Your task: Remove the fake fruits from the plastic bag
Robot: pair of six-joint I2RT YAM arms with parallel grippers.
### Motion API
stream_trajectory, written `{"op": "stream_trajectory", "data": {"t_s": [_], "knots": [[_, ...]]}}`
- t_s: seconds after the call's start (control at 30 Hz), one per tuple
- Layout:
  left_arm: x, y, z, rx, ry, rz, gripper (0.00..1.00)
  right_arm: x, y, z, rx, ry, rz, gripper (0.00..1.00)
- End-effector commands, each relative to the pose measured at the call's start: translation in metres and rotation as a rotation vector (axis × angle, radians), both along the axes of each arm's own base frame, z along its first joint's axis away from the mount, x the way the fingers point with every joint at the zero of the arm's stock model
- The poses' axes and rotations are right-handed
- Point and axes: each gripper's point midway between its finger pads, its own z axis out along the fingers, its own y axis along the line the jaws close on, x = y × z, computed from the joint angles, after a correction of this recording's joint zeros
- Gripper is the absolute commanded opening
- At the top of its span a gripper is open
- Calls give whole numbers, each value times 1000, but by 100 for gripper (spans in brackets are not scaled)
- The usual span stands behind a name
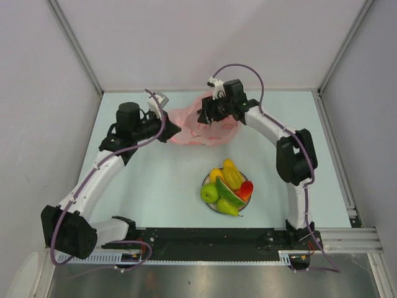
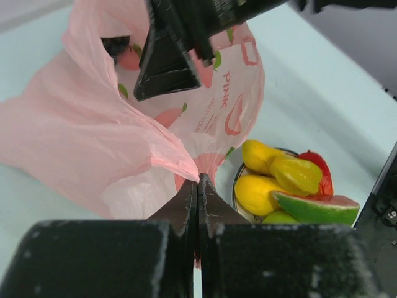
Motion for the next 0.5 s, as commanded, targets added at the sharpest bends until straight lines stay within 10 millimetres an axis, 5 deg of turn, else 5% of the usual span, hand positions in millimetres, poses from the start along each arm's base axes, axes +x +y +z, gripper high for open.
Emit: {"op": "stream_trajectory", "data": {"t_s": [0.0, 0.17, 0.27, 0.3, 0.37, 0.47], "knots": [[-13, -8, 54, -109, -98, -124, 0, 63, -19, 13, -4, -102, -174, 69], [-41, -8, 57, -112, -115, -237, 0, 93, -62, -8, -204, -182, -358, 73], [-54, -1, 51, -69, -143, -262, 0, 72, -80, -13, -254, -166, -392, 74], [-57, 1, 46, -58, -140, -265, 0, 61, -84, 0, -239, -176, -388, 74], [-58, 4, 40, -11, -179, -273, 0, 34, -83, -24, -244, -115, -334, 74], [-48, 8, 20, 25, -154, -235, 0, 31, -74, -30, -219, -112, -291, 73]]}}
